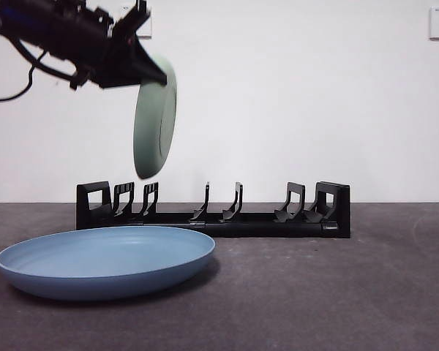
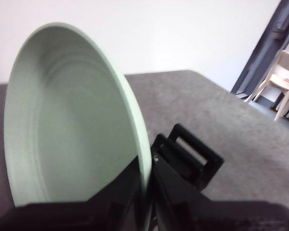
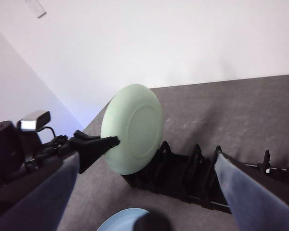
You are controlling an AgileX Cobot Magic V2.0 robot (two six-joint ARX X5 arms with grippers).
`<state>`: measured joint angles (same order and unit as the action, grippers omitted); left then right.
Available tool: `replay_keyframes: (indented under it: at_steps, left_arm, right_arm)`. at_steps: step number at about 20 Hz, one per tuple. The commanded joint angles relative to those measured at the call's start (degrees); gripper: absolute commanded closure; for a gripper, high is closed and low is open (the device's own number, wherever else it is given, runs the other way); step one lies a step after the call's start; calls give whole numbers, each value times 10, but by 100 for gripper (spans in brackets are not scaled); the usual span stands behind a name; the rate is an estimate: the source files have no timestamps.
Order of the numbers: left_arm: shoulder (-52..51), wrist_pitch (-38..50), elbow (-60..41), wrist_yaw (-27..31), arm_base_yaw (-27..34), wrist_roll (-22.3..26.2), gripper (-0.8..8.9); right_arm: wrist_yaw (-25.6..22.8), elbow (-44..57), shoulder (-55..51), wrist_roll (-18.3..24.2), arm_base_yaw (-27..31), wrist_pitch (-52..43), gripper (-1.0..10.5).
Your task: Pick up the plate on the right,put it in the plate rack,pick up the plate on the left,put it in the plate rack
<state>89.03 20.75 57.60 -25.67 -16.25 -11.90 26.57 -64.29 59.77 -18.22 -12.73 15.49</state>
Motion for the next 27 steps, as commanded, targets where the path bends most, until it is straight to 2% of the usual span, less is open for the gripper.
replay_keyframes:
  at_steps: [1, 21, 25, 27]
  left_arm:
    - [12, 11, 0, 1, 10, -5, 822]
    - [43, 14, 0, 3, 29, 1, 822]
    - [47, 0, 0, 55, 29, 29, 811]
    - [47, -7, 0, 60, 29, 33, 796]
  right_arm:
    - [-1, -2, 1, 1, 0, 1, 474]
    - [-19, -2, 1, 1, 0, 1, 475]
    - [-18, -2, 1, 1, 0, 5, 475]
    - [-17, -2, 1, 1, -1, 10, 475]
